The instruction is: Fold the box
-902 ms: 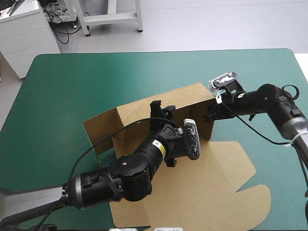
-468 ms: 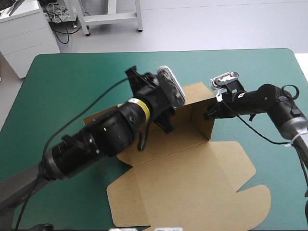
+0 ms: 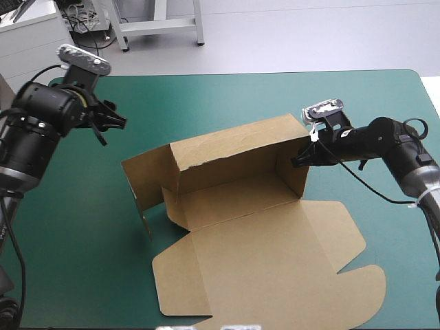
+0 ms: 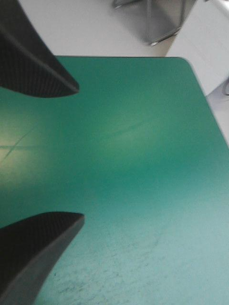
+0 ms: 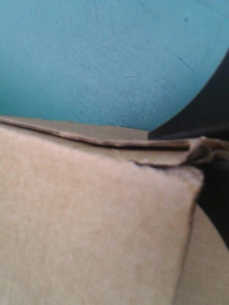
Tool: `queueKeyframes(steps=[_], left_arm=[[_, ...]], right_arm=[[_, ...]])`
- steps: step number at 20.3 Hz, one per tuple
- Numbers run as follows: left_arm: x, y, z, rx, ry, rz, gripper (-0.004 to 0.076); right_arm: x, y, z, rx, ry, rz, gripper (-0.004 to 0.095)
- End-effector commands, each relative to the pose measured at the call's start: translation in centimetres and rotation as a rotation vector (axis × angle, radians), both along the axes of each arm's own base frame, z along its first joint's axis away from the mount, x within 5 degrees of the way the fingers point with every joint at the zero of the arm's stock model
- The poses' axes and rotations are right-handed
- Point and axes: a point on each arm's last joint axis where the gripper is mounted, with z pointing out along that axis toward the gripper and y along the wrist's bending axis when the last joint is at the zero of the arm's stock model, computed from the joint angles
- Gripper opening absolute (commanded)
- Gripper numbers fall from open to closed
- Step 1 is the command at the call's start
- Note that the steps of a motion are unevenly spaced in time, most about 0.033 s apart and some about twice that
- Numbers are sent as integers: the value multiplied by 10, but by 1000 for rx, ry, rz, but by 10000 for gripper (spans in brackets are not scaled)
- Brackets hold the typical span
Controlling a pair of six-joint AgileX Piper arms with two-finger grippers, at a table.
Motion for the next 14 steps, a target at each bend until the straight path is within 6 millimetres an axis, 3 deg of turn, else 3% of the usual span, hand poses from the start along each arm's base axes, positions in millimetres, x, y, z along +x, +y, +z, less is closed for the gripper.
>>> queueKeyframes(steps=[1, 4, 7, 11, 14], left_arm=[[-8, 33, 17, -148, -51, 59, 483], [-4, 72, -1, -237, -7, 170, 483], [-1, 100, -38, -277, 73, 249, 479], [2, 102, -80, -330, 136, 270, 473], [1, 101, -96, -338, 168, 275, 473]], right_arm=[[1, -3, 34, 30, -103, -66, -22], [3, -9, 46, -9, -117, -115, -22], [4, -12, 57, -15, -114, -163, -22], [17, -16, 56, -108, 46, -198, -22], [36, -14, 53, -164, 179, -176, -22]])
